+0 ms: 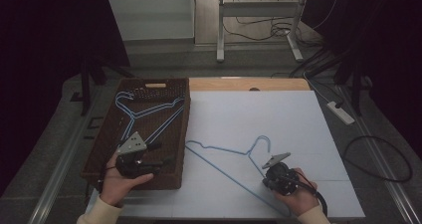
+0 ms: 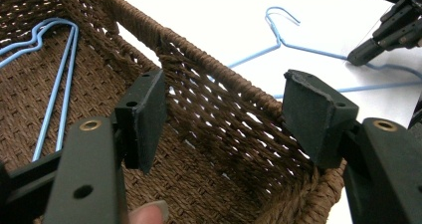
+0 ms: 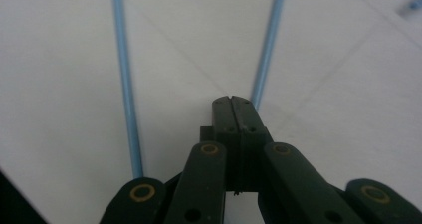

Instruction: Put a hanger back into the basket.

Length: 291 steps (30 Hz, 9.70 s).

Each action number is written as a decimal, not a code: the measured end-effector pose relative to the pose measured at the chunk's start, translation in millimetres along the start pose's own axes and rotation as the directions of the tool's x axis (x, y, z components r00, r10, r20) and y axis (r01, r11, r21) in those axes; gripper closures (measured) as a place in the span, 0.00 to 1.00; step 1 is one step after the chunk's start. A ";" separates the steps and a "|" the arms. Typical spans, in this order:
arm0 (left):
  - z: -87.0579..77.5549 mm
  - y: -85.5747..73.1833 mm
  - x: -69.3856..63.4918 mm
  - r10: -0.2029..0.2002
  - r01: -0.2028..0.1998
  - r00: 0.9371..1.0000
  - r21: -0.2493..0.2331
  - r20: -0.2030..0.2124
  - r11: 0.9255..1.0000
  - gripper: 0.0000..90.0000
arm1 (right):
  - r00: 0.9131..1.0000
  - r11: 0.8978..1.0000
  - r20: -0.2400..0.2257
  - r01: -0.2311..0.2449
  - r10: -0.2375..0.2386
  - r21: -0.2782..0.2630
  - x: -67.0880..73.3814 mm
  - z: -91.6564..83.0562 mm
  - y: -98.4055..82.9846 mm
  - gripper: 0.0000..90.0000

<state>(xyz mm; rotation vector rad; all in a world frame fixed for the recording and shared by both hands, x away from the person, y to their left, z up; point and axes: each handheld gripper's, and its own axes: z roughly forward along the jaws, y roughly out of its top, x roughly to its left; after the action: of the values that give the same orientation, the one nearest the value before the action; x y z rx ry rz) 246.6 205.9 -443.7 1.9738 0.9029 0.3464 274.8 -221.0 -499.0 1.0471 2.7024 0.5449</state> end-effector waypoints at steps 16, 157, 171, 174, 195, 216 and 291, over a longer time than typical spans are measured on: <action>1.5 1.0 -1.9 0.005 -0.005 1.000 0.006 0.001 1.000 0.39 | 0.987 0.991 0.095 -0.129 0.133 -0.048 -77.6 4.0 1.5 1.00; 48.2 28.6 -62.5 0.020 -0.022 0.993 0.014 0.120 1.000 0.38 | 0.998 0.926 -0.062 -0.042 0.020 -0.376 -44.0 14.4 128.4 0.97; 85.0 37.3 -82.1 0.018 -0.030 0.988 0.079 0.152 0.996 0.36 | 0.998 0.920 -0.057 -0.036 0.014 -0.391 -42.0 9.5 126.8 0.97; 94.4 39.0 -87.9 0.027 -0.043 0.986 0.097 0.165 0.994 0.35 | 0.998 0.919 -0.057 -0.034 0.012 -0.393 -41.4 8.8 126.4 0.97; 172.4 35.3 -112.2 0.015 -0.058 0.985 0.246 0.173 0.967 0.35 | 0.999 0.909 -0.044 -0.026 0.008 -0.416 -38.9 4.2 122.9 0.97; 205.2 34.3 -106.2 -0.125 0.038 0.957 0.314 0.262 0.949 0.88 | 0.999 0.890 -0.050 -0.036 0.015 -0.454 -39.2 -3.9 116.4 0.97; -35.5 64.8 41.4 -0.212 0.224 0.973 -0.174 0.089 0.959 0.96 | 0.984 0.795 -0.093 -0.176 0.150 -0.581 -77.4 -38.0 -45.6 0.41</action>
<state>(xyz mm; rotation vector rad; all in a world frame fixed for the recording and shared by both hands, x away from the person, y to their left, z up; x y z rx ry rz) 285.2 237.0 -375.0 1.6892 0.9969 0.2237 292.0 -315.0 -479.2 1.0818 2.2188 1.3426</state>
